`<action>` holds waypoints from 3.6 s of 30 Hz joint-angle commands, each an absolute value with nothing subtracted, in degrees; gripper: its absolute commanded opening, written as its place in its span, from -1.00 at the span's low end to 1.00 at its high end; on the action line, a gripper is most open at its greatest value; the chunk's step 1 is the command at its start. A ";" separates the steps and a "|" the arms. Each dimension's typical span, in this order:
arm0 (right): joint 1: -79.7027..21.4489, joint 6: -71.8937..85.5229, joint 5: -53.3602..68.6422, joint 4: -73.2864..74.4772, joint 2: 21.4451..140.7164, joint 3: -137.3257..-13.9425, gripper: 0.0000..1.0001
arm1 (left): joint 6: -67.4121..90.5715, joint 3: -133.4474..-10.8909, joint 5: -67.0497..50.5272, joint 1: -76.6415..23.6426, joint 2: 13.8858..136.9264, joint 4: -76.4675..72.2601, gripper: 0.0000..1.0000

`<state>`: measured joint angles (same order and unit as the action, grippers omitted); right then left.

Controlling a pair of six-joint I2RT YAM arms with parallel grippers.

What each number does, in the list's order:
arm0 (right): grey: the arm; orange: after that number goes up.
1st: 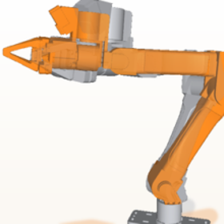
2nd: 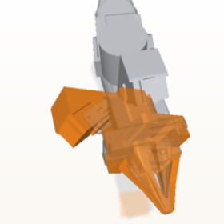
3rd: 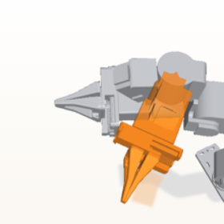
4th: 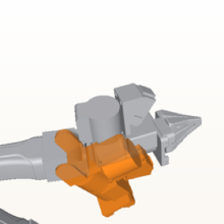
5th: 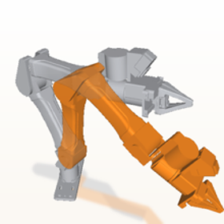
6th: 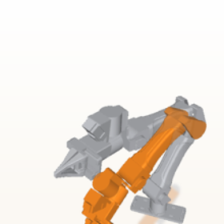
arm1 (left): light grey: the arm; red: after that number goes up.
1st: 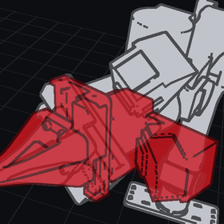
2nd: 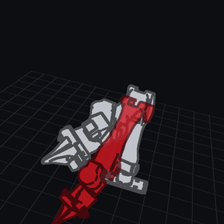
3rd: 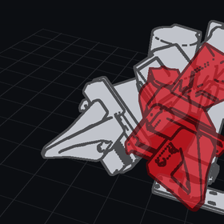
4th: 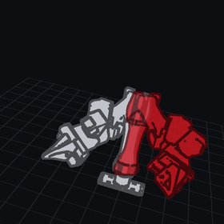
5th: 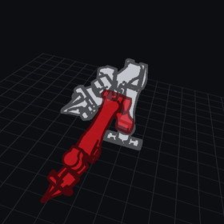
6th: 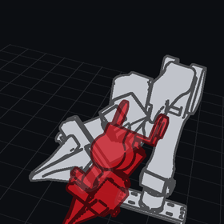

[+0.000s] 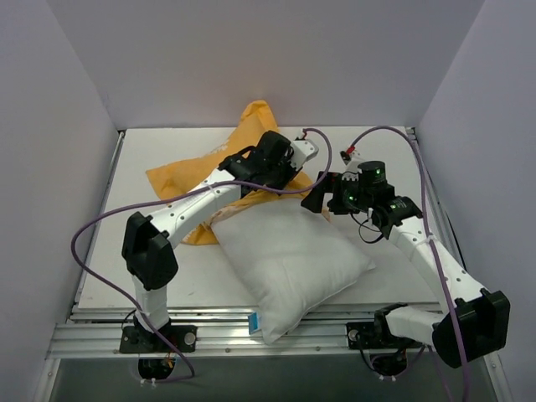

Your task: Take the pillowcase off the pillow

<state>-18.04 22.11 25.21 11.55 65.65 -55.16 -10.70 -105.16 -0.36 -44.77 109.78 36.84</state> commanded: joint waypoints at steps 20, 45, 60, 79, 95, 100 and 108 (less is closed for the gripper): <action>-33.75 14.68 32.17 1.75 85.61 -60.73 -0.97 | 5.36 -94.92 5.10 -35.96 96.42 20.04 -0.95; -35.24 10.90 26.99 37.34 56.34 -84.89 -1.00 | 9.40 -95.80 18.72 -15.03 97.91 24.87 -0.95; -35.16 14.75 17.24 33.59 57.48 -77.22 -1.00 | 14.06 -92.11 7.05 -14.24 100.38 19.62 -0.79; -33.48 15.21 -5.35 17.48 72.33 -67.76 0.59 | 24.78 -59.11 1.05 -18.81 62.00 19.51 0.74; -61.17 4.31 -16.61 16.44 79.00 -72.16 1.00 | 30.85 -40.96 -4.05 -19.42 47.03 20.56 0.70; -62.67 2.29 -15.29 12.05 85.59 -69.88 0.99 | 30.59 -40.87 -2.81 -19.42 45.35 22.24 0.70; -57.84 3.95 -14.52 8.80 92.29 -64.79 -0.37 | 32.34 -38.15 -6.85 -20.13 47.28 18.11 0.71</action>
<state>-61.43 2.59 -16.38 9.72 90.52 -67.81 30.92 -39.35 -4.69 -19.57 46.44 21.67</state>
